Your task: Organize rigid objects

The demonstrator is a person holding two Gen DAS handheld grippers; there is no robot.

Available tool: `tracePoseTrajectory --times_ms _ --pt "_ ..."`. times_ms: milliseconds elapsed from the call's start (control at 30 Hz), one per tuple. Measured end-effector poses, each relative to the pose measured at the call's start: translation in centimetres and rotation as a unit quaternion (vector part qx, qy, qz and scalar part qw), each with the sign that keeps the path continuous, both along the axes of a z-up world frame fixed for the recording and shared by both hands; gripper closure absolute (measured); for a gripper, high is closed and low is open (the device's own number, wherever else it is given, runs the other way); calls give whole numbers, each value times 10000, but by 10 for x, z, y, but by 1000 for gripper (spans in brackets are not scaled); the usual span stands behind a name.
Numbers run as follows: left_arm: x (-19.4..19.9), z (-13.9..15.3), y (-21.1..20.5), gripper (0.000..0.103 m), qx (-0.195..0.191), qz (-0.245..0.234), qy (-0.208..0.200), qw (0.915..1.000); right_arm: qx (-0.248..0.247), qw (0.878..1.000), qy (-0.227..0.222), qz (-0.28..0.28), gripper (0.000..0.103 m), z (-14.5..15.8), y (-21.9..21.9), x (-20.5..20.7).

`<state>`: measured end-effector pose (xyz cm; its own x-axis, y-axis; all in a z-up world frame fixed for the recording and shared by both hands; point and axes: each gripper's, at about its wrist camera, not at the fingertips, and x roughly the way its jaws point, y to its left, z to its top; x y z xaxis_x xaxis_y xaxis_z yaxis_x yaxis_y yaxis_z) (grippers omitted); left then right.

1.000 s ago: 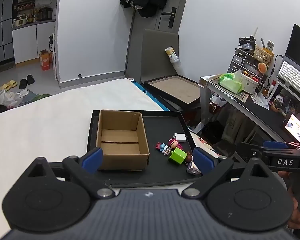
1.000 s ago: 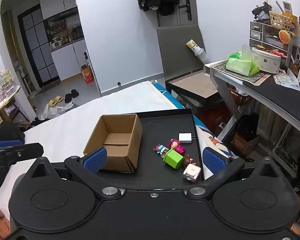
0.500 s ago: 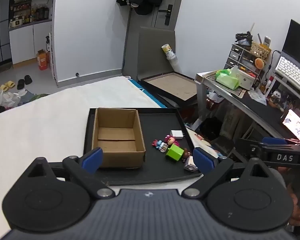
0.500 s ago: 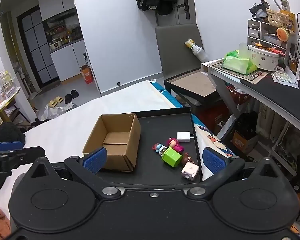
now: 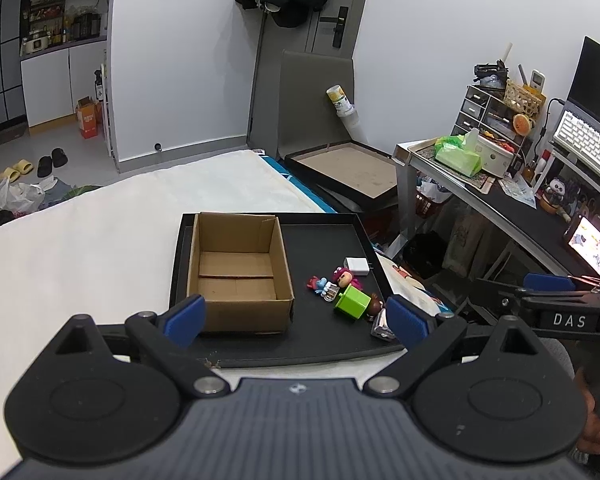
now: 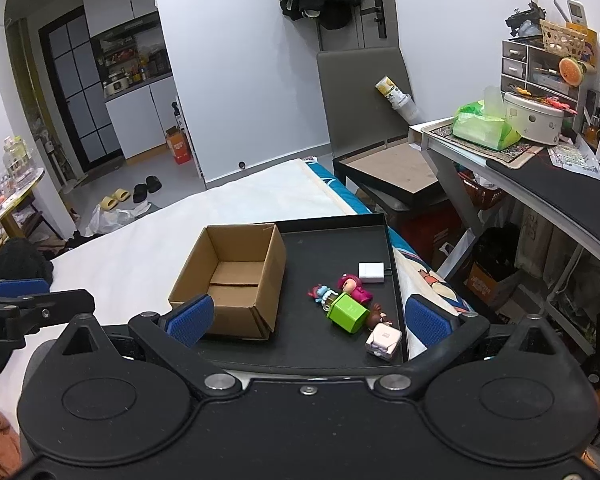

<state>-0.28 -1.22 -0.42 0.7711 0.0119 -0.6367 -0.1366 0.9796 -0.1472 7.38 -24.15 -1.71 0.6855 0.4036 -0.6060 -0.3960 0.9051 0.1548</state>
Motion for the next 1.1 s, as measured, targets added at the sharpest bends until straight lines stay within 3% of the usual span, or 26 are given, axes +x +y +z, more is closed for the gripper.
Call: tracePoseTrajectory --times_ms 1100 --pt "-1 1 -3 7 -86 -80 8 9999 -145 9999 -8 54 0 -1 4 -3"
